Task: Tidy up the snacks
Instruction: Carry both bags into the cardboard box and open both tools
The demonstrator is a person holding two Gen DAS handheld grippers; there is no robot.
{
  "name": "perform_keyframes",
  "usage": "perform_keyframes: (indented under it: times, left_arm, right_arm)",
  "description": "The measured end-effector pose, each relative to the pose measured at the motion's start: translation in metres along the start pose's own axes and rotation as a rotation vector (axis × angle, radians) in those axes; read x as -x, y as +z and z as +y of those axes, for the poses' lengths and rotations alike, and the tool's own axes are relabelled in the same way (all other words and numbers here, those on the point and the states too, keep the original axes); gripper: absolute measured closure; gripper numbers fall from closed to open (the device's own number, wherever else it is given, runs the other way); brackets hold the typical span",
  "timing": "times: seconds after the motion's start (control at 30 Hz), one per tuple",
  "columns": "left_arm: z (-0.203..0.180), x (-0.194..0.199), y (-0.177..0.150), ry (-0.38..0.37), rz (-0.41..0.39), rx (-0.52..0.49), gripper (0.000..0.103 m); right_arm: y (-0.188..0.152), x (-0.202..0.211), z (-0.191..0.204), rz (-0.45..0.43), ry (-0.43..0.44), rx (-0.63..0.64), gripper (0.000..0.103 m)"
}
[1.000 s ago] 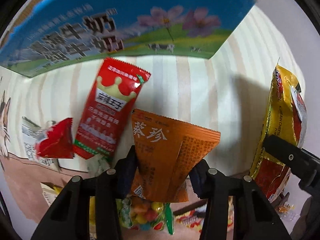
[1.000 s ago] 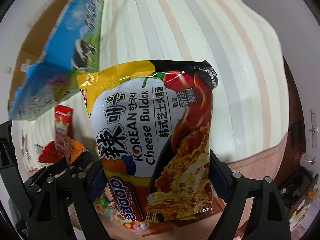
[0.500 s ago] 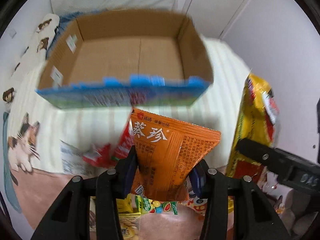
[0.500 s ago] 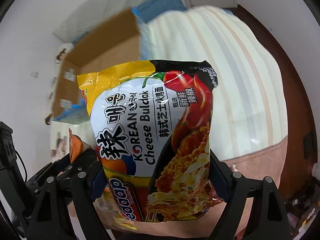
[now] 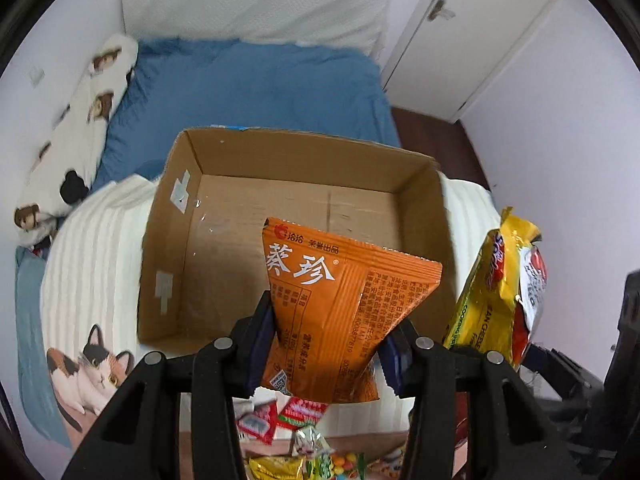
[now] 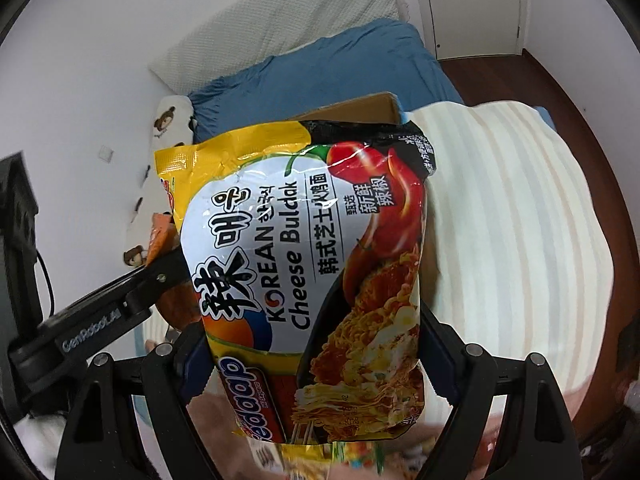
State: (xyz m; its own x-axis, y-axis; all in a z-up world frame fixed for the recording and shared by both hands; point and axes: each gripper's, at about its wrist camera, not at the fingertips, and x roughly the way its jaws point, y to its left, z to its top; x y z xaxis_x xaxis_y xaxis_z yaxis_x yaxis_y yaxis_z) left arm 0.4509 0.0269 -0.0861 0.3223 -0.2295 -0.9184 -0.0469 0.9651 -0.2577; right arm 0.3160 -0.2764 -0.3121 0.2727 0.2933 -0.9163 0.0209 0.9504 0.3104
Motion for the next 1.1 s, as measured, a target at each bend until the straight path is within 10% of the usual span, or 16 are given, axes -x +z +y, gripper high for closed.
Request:
perform_keyframes:
  times: [0.4, 0.93, 1.03, 1.1]
  left_arm:
    - [0.048, -0.12, 0.08, 0.075, 0.211, 0.089, 0.059]
    - [0.051, -0.188, 0.094, 0.14, 0.349, 0.084, 0.058]
    - [0.05, -0.188, 0.093, 0.163, 0.334, 0.055, 0.013]
    - [0.05, -0.185, 0.09, 0.183, 0.317, 0.035, 0.005]
  right_arm:
    - [0.014, -0.106, -0.022, 0.181, -0.124, -0.003, 0.015]
    - [0.045, -0.201, -0.03, 0.352, -0.171, -0.062, 0.009]
    - [0.046, -0.2, -0.026, 0.338, -0.185, -0.038, 0.005]
    - [0.047, -0.197, -0.021, 0.319, -0.191, -0.019, 0.005]
